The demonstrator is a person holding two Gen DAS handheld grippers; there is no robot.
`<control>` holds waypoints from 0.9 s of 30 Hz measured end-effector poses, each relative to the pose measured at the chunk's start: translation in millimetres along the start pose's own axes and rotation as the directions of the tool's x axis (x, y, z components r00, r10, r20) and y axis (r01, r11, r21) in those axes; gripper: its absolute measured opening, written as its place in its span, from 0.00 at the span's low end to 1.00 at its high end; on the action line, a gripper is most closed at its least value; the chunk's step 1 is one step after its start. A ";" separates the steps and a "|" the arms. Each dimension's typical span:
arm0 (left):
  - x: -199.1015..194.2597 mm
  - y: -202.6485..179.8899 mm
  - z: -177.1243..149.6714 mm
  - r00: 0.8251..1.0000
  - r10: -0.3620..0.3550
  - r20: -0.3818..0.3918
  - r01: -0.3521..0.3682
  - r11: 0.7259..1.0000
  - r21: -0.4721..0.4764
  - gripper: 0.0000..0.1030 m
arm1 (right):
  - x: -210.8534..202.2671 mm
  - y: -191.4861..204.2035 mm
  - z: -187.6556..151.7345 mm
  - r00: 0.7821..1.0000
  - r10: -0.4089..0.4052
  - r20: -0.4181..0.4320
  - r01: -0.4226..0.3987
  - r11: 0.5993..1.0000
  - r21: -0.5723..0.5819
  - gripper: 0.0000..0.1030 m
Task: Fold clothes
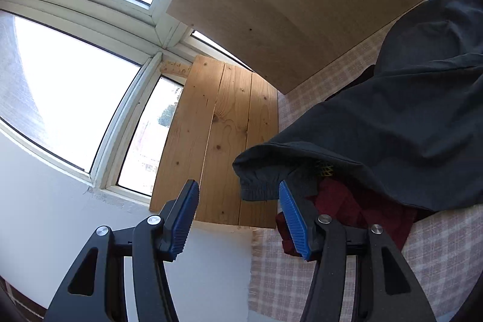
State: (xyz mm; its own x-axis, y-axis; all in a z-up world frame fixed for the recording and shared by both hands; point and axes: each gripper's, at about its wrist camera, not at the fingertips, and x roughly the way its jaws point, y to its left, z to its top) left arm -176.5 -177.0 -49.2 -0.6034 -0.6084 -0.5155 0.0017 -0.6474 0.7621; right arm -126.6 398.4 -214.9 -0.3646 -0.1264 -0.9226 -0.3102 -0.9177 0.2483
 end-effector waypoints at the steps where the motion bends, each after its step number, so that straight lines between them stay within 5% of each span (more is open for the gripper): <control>1: -21.8 -13.4 3.9 0.996 -0.075 0.042 0.075 0.997 0.007 0.51 | -0.5 3.1 -3.3 1.000 0.003 -0.005 -0.003 1.000 -0.013 0.55; 2: -45.2 -34.5 7.6 0.983 -0.166 0.084 0.163 0.986 0.034 0.51 | -0.9 6.3 -6.5 1.000 0.006 -0.010 -0.006 1.000 -0.027 0.55; 4: -92.6 -85.5 14.3 0.926 -0.343 0.156 0.326 0.937 0.124 0.51 | -1.8 12.6 -13.0 1.000 0.012 -0.020 -0.013 0.999 -0.053 0.55; 7: -161.5 -177.1 21.0 0.794 -0.575 0.197 0.500 0.803 0.324 0.53 | -5.6 16.4 -22.0 0.999 0.030 -0.032 -0.033 0.996 -0.079 0.55; 10: -213.7 -256.1 25.3 0.698 -0.688 0.197 0.535 0.684 0.496 0.53 | -17.8 3.8 -27.1 0.998 0.054 -0.025 -0.055 0.996 -0.075 0.55; 12: -233.0 -296.2 33.8 0.665 -0.728 0.169 0.549 0.629 0.550 0.54 | -28.6 -7.7 -29.6 0.998 0.062 -0.009 -0.062 0.996 -0.063 0.55; 14: -239.0 -327.9 46.3 0.667 -0.731 0.146 0.544 0.611 0.575 0.54 | -39.1 -19.4 -31.9 0.997 0.073 0.008 -0.072 0.996 -0.048 0.55; 17: -232.1 -366.6 59.0 0.694 -0.713 0.096 0.535 0.600 0.594 0.54 | -49.0 -34.9 -32.9 0.996 0.082 0.029 -0.081 0.996 -0.029 0.55; 18: -228.1 -377.6 61.5 0.704 -0.706 0.078 0.532 0.598 0.599 0.45 | -52.3 -41.6 -32.3 0.996 0.084 0.035 -0.083 0.996 -0.024 0.55; 19: -222.5 -384.2 63.5 0.712 -0.701 0.046 0.545 0.593 0.593 0.18 | -53.8 -46.6 -31.5 0.996 0.084 0.040 -0.084 0.996 -0.018 0.55; 20: -216.9 -390.0 65.6 0.716 -0.698 0.015 0.560 0.587 0.584 0.03 | -55.4 -51.6 -30.8 0.995 0.085 0.044 -0.084 0.996 -0.012 0.55; 23: -205.1 -376.4 73.6 0.674 -0.738 -0.032 0.649 0.570 0.504 0.01 | -56.7 -63.7 -28.3 0.995 0.084 0.046 -0.084 0.997 -0.001 0.55; 27: -204.2 -319.3 75.4 0.667 -0.744 0.036 0.673 0.622 0.401 0.02 | -50.9 -63.5 -18.3 0.995 0.089 0.037 -0.088 0.996 -0.022 0.55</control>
State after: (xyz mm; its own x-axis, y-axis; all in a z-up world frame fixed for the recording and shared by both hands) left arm -114.0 188.6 -157.8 -0.4323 0.0925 -0.8970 -0.7244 -0.6281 0.2843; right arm -72.3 456.3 -189.2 -0.4232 -0.1936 -0.8851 -0.2571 -0.9111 0.3222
